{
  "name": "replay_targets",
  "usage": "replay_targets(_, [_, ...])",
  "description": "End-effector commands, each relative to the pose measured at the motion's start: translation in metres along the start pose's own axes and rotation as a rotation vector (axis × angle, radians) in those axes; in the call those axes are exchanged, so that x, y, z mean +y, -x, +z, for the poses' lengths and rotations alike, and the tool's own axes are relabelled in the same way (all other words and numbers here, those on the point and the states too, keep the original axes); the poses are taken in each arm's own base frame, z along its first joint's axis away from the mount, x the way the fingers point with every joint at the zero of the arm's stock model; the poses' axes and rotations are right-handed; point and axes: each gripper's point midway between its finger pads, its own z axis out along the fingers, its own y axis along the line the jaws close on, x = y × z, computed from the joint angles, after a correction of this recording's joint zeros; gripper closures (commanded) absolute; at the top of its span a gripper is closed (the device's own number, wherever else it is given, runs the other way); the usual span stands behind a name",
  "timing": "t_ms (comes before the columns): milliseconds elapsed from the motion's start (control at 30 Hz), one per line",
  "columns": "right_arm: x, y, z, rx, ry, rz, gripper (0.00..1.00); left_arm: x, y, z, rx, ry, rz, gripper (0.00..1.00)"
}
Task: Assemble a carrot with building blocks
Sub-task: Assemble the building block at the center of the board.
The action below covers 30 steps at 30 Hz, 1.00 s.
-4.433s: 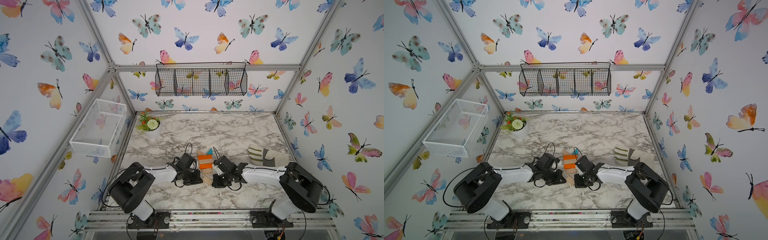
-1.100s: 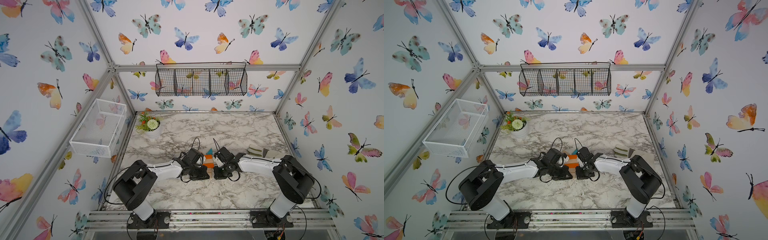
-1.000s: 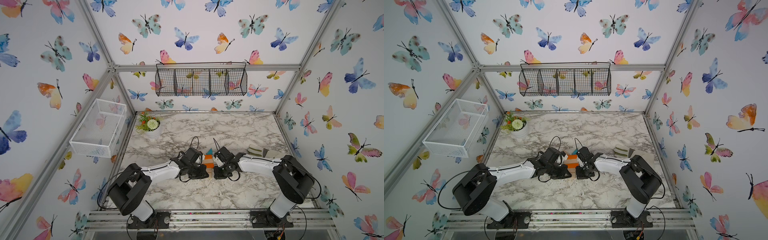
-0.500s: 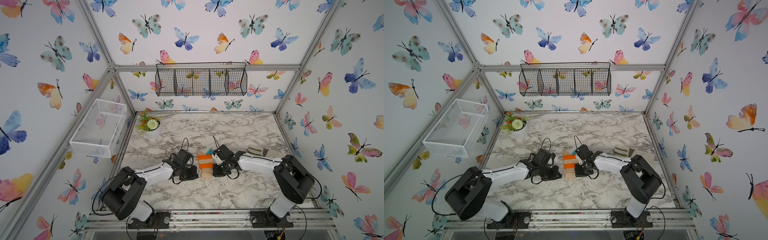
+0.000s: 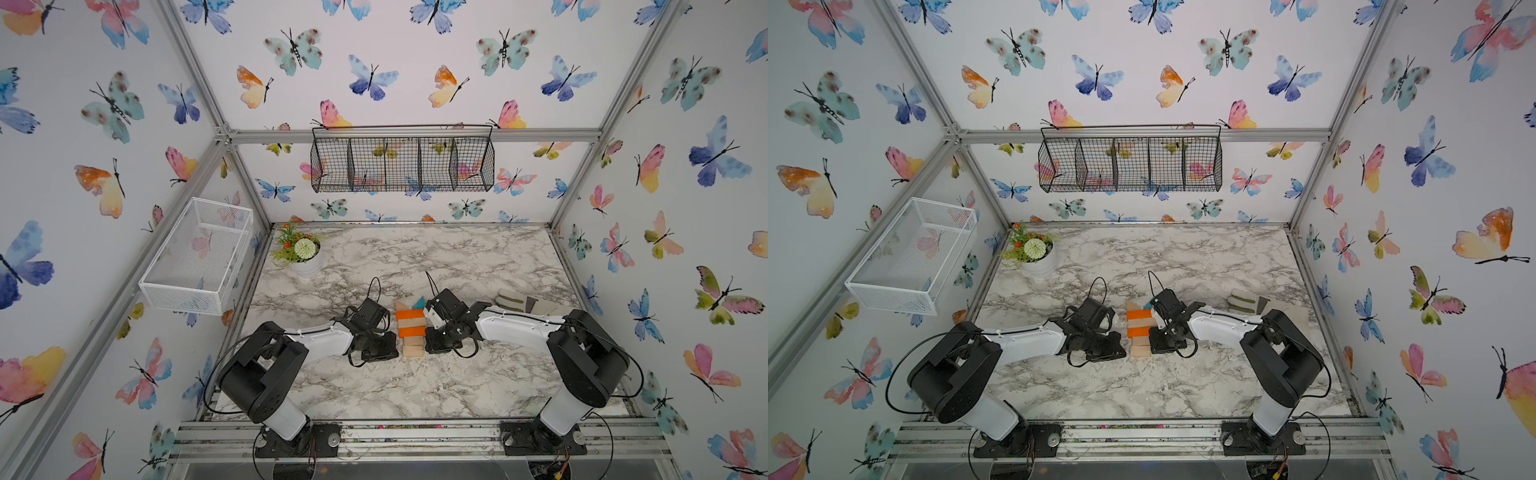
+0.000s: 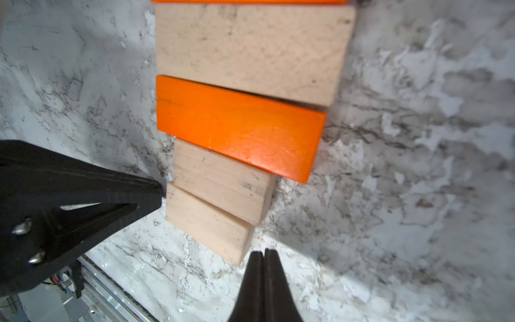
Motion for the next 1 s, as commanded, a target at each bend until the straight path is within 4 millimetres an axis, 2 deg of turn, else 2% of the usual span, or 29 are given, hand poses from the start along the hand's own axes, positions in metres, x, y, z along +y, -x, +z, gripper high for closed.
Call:
replay_targets(0, [-0.007, -0.002, -0.002, 0.013, -0.030, 0.000, 0.98, 0.000, 0.002, 0.004, 0.007, -0.007, 0.006, 1.00])
replay_targets(567, [-0.013, -0.007, 0.000, 0.023, -0.040, 0.016, 0.98, -0.010, -0.002, 0.015, 0.031, -0.044, 0.007, 1.00])
replay_targets(833, [-0.016, -0.009, -0.001, 0.022, -0.045, 0.020, 0.98, -0.009, -0.003, 0.015, 0.035, -0.039, 0.006, 1.00])
replay_targets(967, [-0.017, -0.010, -0.001, 0.023, -0.046, 0.020, 0.98, -0.002, -0.005, 0.012, 0.034, -0.006, -0.001, 1.00])
